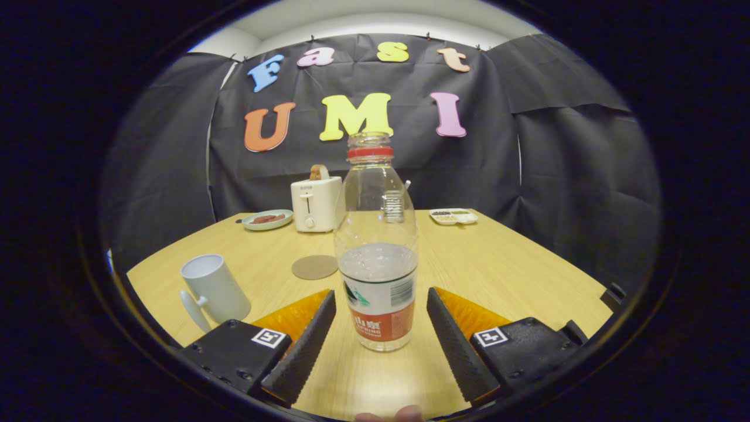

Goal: Take the bottle from table, then pour the juice into the cup, finally place the bottle on the coaster

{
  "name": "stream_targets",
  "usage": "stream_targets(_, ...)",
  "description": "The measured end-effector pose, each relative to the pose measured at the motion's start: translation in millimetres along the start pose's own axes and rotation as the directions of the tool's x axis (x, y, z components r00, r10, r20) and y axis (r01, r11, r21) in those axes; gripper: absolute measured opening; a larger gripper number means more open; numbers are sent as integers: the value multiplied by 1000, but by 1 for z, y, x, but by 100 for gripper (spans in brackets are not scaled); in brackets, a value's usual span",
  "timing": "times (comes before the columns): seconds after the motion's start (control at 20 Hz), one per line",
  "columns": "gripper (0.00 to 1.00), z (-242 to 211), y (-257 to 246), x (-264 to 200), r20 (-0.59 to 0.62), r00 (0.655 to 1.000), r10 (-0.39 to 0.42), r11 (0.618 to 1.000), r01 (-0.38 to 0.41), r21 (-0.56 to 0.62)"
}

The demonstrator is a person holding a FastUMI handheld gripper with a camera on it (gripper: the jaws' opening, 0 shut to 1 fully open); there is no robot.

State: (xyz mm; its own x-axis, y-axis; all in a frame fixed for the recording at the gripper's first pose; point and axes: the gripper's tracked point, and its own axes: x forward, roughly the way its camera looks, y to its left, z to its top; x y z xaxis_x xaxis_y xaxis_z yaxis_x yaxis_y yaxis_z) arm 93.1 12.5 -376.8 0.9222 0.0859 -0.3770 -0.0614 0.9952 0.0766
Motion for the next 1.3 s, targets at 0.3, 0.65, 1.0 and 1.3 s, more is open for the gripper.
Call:
stream_targets(0.3, 100, 5, 0, 24, -3, 1000, -17, 997, 18, 70)
stream_targets(0.65, 98, 17, 1, 30, 25, 999, -36, 995, 34, 99)
stream_targets(1.0, 87, 26, 0, 29, 32, 998, -56, 996, 54, 69)
stream_targets(1.3, 80, 38, 12, 22, 34, 999, -40, 999, 41, -25)
